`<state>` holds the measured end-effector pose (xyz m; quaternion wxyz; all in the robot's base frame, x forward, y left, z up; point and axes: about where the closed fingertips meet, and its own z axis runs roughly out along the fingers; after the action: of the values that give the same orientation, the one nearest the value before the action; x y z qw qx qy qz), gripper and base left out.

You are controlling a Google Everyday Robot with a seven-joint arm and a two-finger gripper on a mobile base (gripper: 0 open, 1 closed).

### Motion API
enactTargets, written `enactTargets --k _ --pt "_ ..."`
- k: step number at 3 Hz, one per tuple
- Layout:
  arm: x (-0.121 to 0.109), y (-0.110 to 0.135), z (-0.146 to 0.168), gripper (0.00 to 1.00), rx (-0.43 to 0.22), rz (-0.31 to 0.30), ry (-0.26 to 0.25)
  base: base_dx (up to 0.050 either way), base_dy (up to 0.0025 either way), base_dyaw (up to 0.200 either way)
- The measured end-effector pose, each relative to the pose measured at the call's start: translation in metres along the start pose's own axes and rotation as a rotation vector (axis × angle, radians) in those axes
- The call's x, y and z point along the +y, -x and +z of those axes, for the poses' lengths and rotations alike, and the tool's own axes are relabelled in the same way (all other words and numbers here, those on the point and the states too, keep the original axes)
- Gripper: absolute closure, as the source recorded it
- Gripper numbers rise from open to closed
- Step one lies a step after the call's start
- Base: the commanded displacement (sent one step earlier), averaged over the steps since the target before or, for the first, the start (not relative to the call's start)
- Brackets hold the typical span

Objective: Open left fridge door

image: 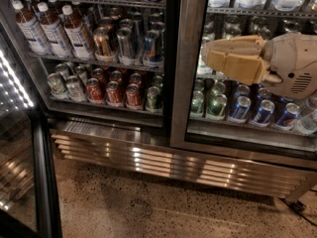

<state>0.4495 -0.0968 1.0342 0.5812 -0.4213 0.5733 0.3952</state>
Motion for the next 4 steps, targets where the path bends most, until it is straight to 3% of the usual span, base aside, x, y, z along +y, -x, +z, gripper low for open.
enactTargets --k 1,4 --pt "0.0 0.0 0.0 0.81 0.0 0.0 0.0 0.0 0.0 0.0" --pt "0.0 0.0 0.0001 0.11 0.0 0.0 0.0 0.0 0.0 0.0"
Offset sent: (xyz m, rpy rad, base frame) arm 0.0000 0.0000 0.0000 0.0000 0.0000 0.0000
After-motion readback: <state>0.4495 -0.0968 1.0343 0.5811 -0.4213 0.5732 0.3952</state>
